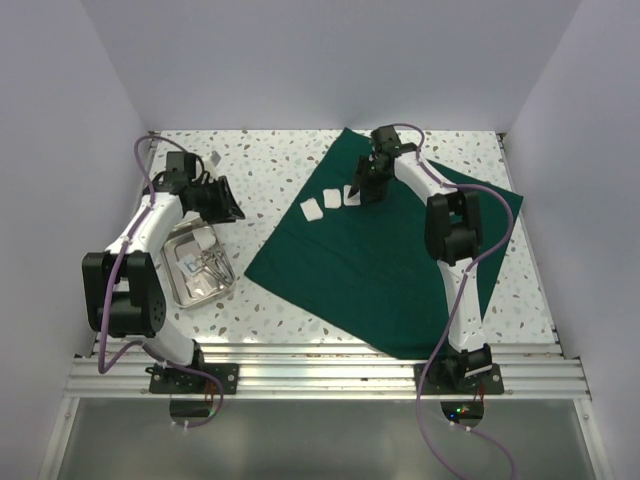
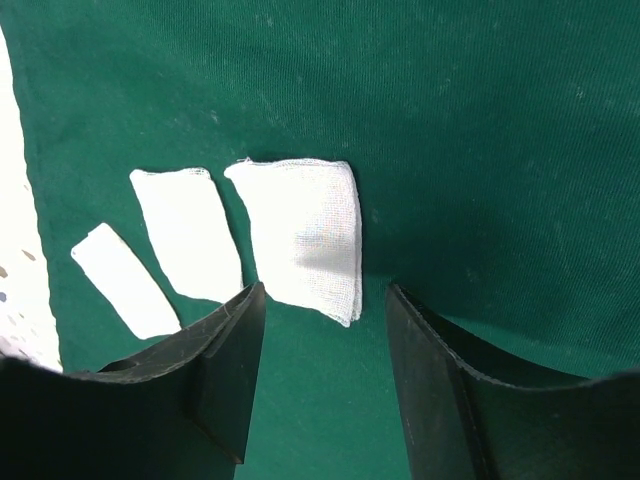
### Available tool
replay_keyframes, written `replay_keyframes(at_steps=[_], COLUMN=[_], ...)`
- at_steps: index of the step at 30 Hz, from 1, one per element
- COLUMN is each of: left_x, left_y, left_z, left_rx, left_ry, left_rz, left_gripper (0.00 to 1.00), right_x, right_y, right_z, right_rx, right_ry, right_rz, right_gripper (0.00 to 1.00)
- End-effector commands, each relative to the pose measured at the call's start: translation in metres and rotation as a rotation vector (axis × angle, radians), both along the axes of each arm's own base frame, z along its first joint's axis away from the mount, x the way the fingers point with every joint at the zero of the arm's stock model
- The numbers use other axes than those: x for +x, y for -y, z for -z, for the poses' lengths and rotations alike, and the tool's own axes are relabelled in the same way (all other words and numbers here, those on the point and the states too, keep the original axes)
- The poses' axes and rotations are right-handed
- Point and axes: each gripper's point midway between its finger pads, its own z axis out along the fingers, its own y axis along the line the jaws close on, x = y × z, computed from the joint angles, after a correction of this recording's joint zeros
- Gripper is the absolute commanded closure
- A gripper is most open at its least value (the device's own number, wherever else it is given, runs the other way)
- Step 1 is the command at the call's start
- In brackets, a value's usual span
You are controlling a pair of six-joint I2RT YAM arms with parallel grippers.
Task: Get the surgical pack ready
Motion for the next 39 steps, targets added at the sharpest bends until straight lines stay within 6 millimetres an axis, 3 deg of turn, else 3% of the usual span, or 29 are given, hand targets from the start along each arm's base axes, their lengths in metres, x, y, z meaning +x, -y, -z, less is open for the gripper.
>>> replay_keyframes(at_steps=[1, 12, 24, 27, 31, 39], left_x=[0.018, 0.022, 0.023, 0.023, 0.022, 0.022], left_y=[0.006, 0.006, 0.007, 0.007, 0.007, 0.008], left_z=[-0.019, -0.018, -0.016, -0.016, -0.014, -0.012], left_rx=[-0.04, -0.038, -0.038, -0.039, -0.042, -0.048], left_ry=[0.068, 0.066, 0.062, 0.063, 0.058, 0.055], left_rz=[0.011, 0.03, 0.046, 0.049, 0.049, 0.05], left_gripper=[0.63, 0.63, 0.63, 0.63, 0.63, 0.63], right_x=[0.002, -0.006, -0.004, 0.001, 0.007, 0.019], right_y=[-0.006, -0.005, -0.011, -0.011, -0.015, -0.02], right_z=[-0.012, 0.001, 0.004, -0.002, -0.015, -0.056], right_rx=[0.039, 0.047, 0.077, 0.08, 0.095, 0.114], right_ry=[0.023, -0.015, -0.024, -0.011, 0.012, 0.101], right_rz=[-0.007, 0.016, 0.041, 0.046, 0.043, 0.023], right_gripper=[0.46, 0.54, 0.71, 0.8, 1.0, 1.0])
